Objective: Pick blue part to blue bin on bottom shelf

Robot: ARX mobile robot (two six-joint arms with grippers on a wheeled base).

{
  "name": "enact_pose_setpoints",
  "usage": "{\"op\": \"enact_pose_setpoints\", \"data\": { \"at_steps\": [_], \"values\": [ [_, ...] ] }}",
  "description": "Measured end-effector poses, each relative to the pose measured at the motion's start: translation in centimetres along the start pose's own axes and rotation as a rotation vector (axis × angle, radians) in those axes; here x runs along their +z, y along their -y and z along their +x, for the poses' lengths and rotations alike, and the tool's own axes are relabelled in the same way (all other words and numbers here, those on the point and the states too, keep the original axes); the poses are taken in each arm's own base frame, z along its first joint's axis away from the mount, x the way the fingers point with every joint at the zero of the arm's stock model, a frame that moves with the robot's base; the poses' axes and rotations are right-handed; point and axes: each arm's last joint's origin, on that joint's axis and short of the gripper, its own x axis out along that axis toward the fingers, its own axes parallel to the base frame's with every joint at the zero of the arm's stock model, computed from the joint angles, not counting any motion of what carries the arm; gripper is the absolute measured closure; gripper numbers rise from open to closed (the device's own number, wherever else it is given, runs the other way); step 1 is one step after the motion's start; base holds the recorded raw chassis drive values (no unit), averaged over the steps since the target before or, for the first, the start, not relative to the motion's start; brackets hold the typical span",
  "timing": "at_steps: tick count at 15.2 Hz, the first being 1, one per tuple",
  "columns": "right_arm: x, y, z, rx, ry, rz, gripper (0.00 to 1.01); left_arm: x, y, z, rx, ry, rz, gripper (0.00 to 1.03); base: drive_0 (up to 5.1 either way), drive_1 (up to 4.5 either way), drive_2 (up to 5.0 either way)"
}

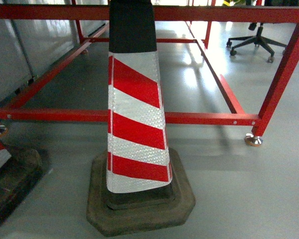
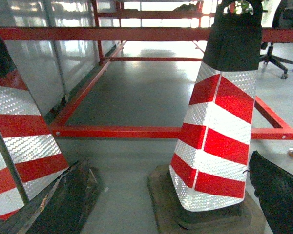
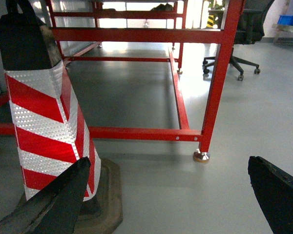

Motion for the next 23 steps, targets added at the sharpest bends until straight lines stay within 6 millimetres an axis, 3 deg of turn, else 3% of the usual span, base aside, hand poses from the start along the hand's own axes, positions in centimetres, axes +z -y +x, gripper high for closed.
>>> {"op": "enact_pose_setpoints", "data": {
  "at_steps": [23],
  "values": [
    [0.0,0.0,0.0,0.0,0.0,0.0,0.03,0.0,0.0,0.0,0.0,0.0,0.0,0.05,0.0,0.0,0.0]
  ]
}}
